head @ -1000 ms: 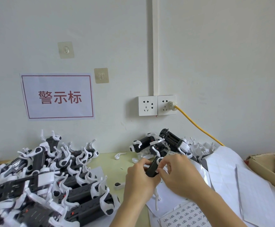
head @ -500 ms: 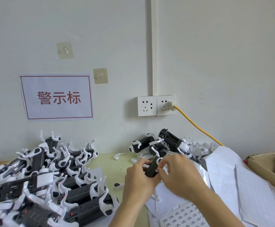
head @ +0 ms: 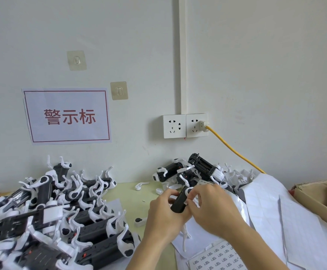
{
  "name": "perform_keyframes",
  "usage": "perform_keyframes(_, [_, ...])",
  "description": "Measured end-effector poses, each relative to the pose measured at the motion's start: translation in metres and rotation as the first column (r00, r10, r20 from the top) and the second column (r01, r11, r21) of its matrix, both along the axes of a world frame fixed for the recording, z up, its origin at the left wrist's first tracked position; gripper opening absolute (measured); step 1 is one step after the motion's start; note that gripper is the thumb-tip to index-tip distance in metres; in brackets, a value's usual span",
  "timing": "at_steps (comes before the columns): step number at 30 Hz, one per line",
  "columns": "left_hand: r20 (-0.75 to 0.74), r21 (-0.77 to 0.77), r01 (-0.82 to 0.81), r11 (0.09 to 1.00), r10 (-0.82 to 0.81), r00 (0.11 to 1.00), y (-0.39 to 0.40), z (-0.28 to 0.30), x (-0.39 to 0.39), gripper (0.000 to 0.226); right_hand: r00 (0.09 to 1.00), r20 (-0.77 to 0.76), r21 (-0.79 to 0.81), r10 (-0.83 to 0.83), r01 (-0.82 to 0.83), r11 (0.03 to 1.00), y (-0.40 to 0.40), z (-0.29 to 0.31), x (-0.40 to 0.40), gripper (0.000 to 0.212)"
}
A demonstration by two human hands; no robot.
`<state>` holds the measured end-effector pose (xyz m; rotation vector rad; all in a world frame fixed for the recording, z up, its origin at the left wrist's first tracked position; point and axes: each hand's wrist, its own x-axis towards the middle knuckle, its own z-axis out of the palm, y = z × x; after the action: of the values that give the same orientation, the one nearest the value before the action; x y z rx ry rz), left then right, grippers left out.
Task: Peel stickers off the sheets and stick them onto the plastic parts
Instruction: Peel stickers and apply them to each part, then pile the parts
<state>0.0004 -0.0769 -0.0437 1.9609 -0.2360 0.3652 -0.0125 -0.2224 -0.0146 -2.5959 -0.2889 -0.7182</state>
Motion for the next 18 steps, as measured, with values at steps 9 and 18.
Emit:
perform_keyframes(9, [0.025,-0.017,0.012,1.0,-0.011,1.0,-0.0003,-0.0017,0.0012,0.021,1.0,-0.001,-0.006,-0.002,0.002,1.0,0.0,0.0015,-0.0011,0.011])
perform_keyframes(18, [0.039,0.007,-0.007,1.0,0.007,0.999,0.0002,-0.0039,0.0047,0.015,1.0,0.003,-0.014,-0.012,0.012,1.0,0.0009,0.0014,-0.0013,0.013])
